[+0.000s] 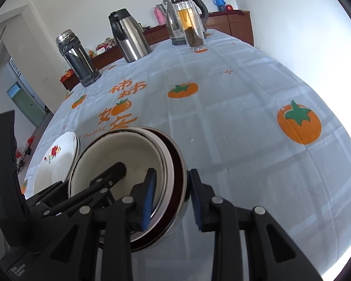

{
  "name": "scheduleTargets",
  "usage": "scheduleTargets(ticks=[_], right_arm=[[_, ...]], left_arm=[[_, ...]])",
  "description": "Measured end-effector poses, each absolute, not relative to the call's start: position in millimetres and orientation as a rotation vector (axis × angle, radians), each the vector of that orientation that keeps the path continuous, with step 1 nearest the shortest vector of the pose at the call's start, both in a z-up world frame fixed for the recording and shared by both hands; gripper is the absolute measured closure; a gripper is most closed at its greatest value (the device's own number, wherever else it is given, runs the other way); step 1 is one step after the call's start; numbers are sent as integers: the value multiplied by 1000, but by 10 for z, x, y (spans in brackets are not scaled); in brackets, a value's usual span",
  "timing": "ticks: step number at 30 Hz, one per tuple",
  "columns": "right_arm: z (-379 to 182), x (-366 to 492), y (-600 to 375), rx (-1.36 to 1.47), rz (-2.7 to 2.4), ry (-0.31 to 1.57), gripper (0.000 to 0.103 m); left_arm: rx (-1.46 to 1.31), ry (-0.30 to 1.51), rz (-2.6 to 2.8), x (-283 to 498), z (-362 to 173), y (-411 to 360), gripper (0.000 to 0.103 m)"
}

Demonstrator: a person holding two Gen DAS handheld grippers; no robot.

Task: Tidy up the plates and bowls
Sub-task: 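Lift the bowl stack with both grippers and carry it toward the floral plates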

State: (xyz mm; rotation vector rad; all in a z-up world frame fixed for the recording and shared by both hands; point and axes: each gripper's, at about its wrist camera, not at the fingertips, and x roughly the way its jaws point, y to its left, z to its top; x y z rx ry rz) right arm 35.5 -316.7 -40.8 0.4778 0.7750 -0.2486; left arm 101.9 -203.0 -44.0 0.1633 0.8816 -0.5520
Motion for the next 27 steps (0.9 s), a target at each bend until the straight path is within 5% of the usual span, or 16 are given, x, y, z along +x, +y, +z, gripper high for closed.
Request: scheduleTargets(ticks=[27], right_arm=[[-144,52,-2751,449,-228,719,75]], left_arm=[[138,819,-538,711,-151,-1584,66]])
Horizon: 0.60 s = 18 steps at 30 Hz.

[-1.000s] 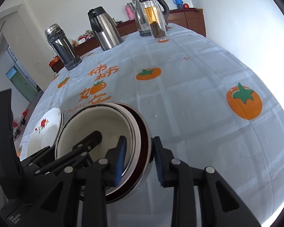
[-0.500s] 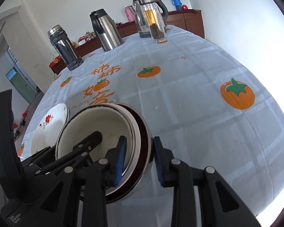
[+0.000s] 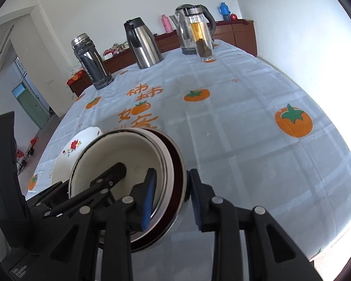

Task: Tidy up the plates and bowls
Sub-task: 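Lift the bowl stack with both grippers and carry it toward the floral plates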

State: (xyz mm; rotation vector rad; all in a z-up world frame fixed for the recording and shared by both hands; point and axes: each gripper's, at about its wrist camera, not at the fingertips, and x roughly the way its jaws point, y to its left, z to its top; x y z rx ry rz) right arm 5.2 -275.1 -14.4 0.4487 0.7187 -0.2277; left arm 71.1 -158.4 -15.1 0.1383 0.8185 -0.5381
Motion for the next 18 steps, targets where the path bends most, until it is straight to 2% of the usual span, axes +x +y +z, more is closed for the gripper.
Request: scheduleTargets(ticks=[18], right_arm=[[-9,122,-2334,419,-153,699,75]], left_arm=[[112,782,-465,674,0,-1102,66]])
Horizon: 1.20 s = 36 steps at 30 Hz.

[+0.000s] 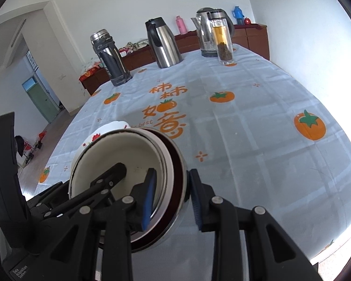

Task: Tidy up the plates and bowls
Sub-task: 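Lift the bowl stack with both grippers and carry it toward the floral plates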

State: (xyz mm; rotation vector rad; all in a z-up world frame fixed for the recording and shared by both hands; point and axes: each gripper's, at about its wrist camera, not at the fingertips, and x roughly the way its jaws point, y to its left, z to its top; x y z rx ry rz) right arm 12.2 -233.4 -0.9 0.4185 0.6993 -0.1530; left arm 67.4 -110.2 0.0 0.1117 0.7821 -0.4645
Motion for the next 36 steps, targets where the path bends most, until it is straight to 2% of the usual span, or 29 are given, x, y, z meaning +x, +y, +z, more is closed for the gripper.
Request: scheduleTargets(ticks=[36], right_arm=[[214,829,-1715,362,-27,681,75]], left_arm=[[38,741,-336,1255,209,-415,66]])
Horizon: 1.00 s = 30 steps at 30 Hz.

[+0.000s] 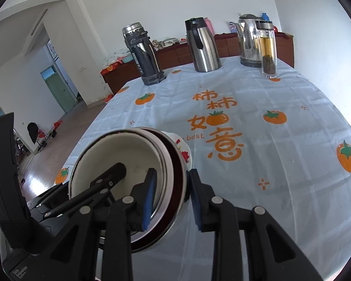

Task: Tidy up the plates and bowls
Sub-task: 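Lift the bowl stack with both grippers and carry it toward the floral plates, then lower the bowl stack with both grippers onto the white floral plate stack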

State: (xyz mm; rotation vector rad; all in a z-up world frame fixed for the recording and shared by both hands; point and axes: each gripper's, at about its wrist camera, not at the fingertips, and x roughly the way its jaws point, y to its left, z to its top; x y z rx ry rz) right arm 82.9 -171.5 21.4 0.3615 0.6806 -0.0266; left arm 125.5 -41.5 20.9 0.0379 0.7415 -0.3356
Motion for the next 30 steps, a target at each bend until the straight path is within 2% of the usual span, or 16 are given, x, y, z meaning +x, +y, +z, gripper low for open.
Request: scheduleTargets(ticks=[30], right_arm=[[143,1306,-1709,368,-16,710,75]], left_arm=[[25,774,-319,1751,120,-414,66]])
